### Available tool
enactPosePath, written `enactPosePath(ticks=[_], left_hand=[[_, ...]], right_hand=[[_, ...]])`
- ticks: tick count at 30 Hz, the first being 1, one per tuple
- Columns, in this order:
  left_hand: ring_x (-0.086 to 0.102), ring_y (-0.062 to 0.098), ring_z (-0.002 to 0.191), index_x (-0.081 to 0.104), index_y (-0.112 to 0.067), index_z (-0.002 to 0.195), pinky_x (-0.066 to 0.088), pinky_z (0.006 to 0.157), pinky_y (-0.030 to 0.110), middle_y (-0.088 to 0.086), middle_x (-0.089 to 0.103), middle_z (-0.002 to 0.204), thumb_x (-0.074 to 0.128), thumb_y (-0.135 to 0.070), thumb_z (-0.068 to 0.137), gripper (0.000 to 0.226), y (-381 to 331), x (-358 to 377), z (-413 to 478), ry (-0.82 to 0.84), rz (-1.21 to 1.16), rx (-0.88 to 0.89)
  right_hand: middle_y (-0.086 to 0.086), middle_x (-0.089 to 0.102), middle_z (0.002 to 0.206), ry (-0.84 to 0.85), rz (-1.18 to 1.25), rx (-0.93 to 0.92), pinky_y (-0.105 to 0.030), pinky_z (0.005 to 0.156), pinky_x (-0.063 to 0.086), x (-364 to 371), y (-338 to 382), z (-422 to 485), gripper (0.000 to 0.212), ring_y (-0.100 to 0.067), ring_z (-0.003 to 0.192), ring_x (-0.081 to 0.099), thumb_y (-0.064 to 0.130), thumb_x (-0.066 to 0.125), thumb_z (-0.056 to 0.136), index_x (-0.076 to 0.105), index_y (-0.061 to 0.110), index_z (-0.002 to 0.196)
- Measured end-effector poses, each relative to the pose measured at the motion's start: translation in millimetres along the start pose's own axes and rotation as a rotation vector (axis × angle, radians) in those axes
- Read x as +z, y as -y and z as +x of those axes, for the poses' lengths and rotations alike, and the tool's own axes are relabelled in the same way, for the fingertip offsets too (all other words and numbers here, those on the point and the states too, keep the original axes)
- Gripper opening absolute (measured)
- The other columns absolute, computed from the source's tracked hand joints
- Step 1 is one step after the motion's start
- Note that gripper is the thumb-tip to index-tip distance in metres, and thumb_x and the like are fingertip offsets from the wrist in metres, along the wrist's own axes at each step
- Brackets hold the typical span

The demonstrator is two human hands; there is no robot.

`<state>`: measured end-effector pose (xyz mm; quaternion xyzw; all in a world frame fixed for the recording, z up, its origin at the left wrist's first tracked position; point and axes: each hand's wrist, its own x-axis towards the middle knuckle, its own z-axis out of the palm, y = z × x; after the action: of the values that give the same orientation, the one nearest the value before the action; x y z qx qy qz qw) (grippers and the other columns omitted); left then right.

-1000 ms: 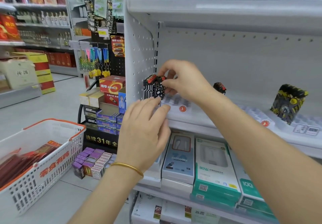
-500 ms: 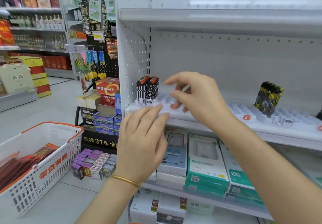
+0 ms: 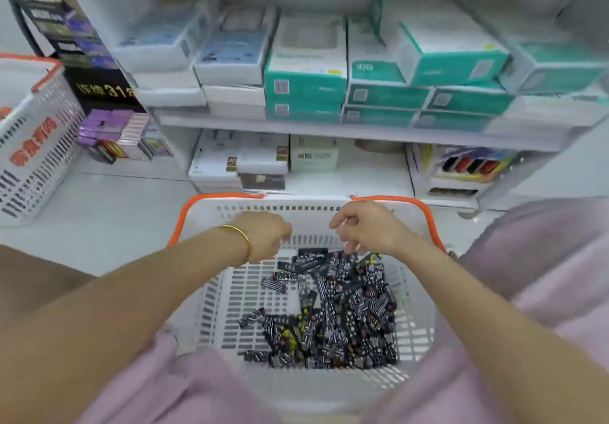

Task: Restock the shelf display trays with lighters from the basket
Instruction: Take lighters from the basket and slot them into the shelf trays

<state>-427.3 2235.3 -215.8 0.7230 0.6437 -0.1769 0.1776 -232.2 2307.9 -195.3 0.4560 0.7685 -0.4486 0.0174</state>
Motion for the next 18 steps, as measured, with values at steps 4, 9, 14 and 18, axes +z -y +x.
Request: enactPosePath(ticks=[4, 9, 14, 18], left_hand=[[0.054, 0.024, 0.114, 0.043, -0.016, 0.135, 0.047, 0.086, 0.033, 0.007, 0.051, 0.131, 0.043, -0.008, 0.095, 0.041, 2.8, 67.6, 37.2, 0.208, 0.006, -0.062], [0.044, 0.026, 0.12, 0.032, -0.011, 0.14, 0.046, 0.095, 0.037, 0.011, 0.039, 0.135, 0.051, -0.014, 0.093, 0.051, -5.1, 135.4, 81.8, 0.216, -0.098, -0.046], [0.01, 0.029, 0.145, 0.008, -0.006, 0.149, 0.025, 0.115, 0.04, 0.014, 0.005, 0.157, 0.055, -0.029, 0.092, 0.078, -33.7, 173.7, 125.2, 0.115, -0.171, -0.009], [0.005, 0.029, 0.145, 0.001, -0.005, 0.149, 0.019, 0.117, 0.041, 0.014, 0.006, 0.157, 0.054, -0.027, 0.093, 0.081, -38.1, 191.8, 147.1, 0.064, -0.156, -0.034]], right_hand=[[-0.005, 0.059, 0.093, 0.08, 0.021, 0.179, -0.023, 0.058, 0.053, 22.8, -44.8, 16.6, 0.018, -0.012, 0.065, 0.062, 0.005, 0.047, 0.095, 0.059, 0.009, 0.108], [-0.012, 0.059, 0.093, 0.047, 0.179, 0.412, -0.025, 0.057, 0.054, 32.6, -82.8, 25.3, 0.026, -0.018, 0.066, 0.061, -0.002, 0.037, 0.096, 0.059, 0.004, 0.11], [-0.012, 0.061, 0.092, 0.004, 0.24, 0.499, -0.028, 0.061, 0.055, 36.7, -99.4, 30.4, 0.03, -0.022, 0.073, 0.065, -0.001, 0.035, 0.096, 0.06, 0.009, 0.109], [-0.009, 0.062, 0.084, -0.001, 0.249, 0.512, -0.027, 0.06, 0.054, 37.7, -103.9, 27.7, 0.026, -0.018, 0.068, 0.065, 0.002, 0.038, 0.097, 0.06, 0.012, 0.108]])
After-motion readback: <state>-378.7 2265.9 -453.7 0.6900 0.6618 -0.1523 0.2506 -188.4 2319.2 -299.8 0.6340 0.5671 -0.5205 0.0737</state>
